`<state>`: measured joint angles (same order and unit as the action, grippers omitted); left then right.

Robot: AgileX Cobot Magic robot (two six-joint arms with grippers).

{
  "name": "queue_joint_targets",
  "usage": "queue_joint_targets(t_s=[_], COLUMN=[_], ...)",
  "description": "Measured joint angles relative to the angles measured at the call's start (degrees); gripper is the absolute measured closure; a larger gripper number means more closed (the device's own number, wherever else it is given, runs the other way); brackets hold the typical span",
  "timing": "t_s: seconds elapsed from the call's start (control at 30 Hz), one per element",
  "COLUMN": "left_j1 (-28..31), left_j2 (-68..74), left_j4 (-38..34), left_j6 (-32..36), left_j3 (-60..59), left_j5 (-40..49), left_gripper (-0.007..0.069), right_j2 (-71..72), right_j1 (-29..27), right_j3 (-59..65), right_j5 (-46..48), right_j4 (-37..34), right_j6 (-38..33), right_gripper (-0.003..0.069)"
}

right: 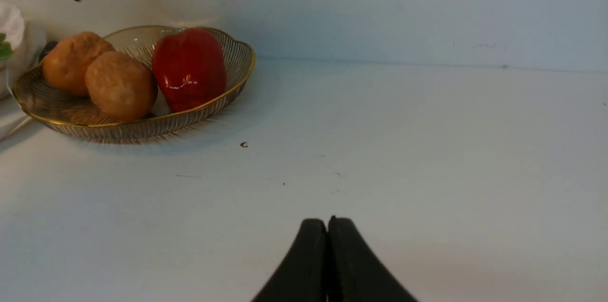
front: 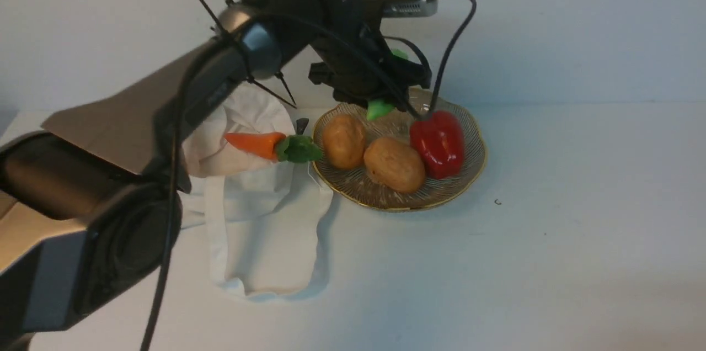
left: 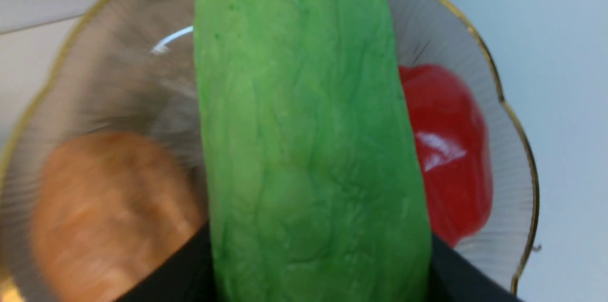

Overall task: Take vegetables from cloth bag on white table place on plate.
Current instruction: 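Place the green vegetable from the bag onto the plate with the left gripper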

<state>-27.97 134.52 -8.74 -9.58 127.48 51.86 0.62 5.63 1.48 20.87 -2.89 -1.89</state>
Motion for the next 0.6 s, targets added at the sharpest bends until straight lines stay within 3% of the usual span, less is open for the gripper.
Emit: queue_joint_targets(t_s=[0.13,0.3,0.4,0.5,0.6], left_j1=[-0.35,-0.23,-0.23,-0.23,-0.23], left_j2=[2.87,5.59,6.00,5.73,4.26], left_j4=[0.37,0.90,0.98,0.98,1.51], left_j6=[0.00,-0.25,-0.25,-0.32,-0.37], left_j3=[0.00,0.00,0.00,0.38,2.72], left_j5=[-3.52,-6.18,-6.18,-4.12,0.70], left_gripper=[0.0233,0.0087,0.0039,0.0043,0.0102], right_j2=[0.00,0.00,0.00,0.00,0.00], right_j1=[0.00,0.00,0.00,0.00,0.00], right_j3=[0.00,0.00,0.00,0.00,0.00], right_j5=[0.00,0.00,0.00,0.00,0.00], right_j4=[0.00,0.00,0.00,0.00,0.00], right_j6=[0.00,0.00,0.00,0.00,0.00], right_gripper=[0.0673,0.0673,0.0673,0.0673,0.0673])
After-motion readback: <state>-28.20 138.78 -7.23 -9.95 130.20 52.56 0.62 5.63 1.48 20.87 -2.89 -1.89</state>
